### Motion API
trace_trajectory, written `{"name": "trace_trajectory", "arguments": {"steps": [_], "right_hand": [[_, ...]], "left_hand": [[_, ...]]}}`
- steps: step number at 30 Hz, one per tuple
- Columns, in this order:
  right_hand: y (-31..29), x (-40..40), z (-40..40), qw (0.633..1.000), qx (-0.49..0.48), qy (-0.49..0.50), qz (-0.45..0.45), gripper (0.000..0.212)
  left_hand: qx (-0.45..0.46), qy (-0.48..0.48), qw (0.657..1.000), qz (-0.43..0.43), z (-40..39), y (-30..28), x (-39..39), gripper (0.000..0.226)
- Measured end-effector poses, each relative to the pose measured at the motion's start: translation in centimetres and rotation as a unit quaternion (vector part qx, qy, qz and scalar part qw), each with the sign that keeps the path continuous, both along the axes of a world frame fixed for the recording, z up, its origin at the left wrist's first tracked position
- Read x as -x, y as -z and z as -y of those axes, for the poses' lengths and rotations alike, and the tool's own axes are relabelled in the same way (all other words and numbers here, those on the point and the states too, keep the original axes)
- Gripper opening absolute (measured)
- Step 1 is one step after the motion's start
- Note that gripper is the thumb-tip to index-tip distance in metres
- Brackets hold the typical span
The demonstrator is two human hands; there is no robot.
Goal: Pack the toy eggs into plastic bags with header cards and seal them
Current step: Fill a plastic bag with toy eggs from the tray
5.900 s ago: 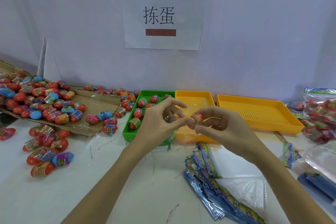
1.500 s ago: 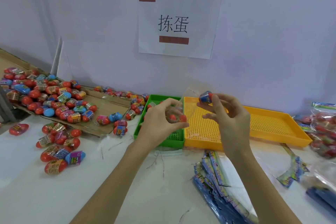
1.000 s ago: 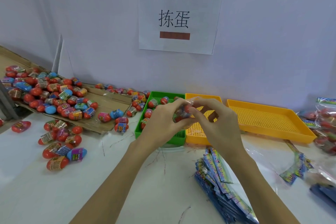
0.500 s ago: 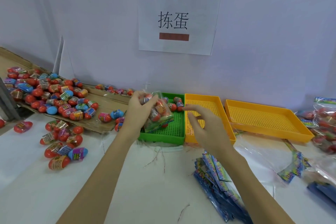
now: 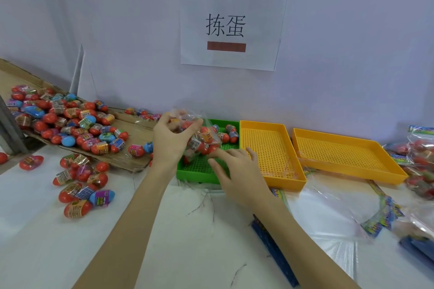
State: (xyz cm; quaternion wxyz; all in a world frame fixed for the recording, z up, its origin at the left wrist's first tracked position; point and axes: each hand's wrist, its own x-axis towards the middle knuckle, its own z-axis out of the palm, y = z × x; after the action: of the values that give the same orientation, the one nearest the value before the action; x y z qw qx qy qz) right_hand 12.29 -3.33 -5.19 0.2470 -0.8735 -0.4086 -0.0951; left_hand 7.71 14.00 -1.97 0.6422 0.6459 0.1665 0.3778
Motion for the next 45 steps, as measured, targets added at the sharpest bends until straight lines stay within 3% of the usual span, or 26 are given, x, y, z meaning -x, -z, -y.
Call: {"name": "trace_trajectory", "arguments": {"steps": [3,6,9,12,15,19,26,33,38,45], "right_hand": [[-0.6,-0.2,0.9,0.991,-0.126,-0.001,-0.035,0.017],[-0.9,-0.5,1.9,0.973,-0.223,0.007,-0.064,0.024],[-1.6,-0.9,2.8,0.948,-0.301,0.022,-0.101,0.029],[-2.6,-0.8,3.7,0.931,-0.351,0.034,-0.095,0.031],[-3.8,0.0,4.1,0.906,-0.407,-0.042,-0.111,0.028],[-4.5,0.9,3.7,0.916,-0.367,-0.124,-0.103,0.030],[-4.6,0.1,4.8,0.941,-0.336,-0.010,0.048,0.034],[-5.0,-0.9,5.9,0.978,-0.198,-0.022,0.068,0.044],[-5.1,-0.9,6.3,0.979,-0.180,0.004,0.098,0.029],[-5.8,-0.6,6.6,0.969,-0.222,0.035,0.101,0.025]], "left_hand": [[-0.052,-0.002,0.998,-0.036,0.1,0.1,-0.3,0.038],[-0.089,0.057,0.991,-0.077,0.7,0.1,-0.6,0.035],[-0.125,0.090,0.986,-0.070,1.8,0.2,-0.7,0.049],[-0.170,0.058,0.981,-0.073,2.9,0.5,-0.6,0.070],[-0.184,0.058,0.979,-0.063,3.9,0.6,-0.5,0.085],[-0.197,0.125,0.972,-0.036,4.5,0.7,-0.4,0.077],[-0.233,0.191,0.953,-0.014,4.7,0.9,-0.5,0.065],[-0.265,0.226,0.937,0.000,4.8,1.1,-0.5,0.061],[-0.322,0.228,0.919,-0.008,5.3,1.0,-0.6,0.063],[-0.360,0.220,0.907,-0.010,5.4,0.9,-0.7,0.065]]}}
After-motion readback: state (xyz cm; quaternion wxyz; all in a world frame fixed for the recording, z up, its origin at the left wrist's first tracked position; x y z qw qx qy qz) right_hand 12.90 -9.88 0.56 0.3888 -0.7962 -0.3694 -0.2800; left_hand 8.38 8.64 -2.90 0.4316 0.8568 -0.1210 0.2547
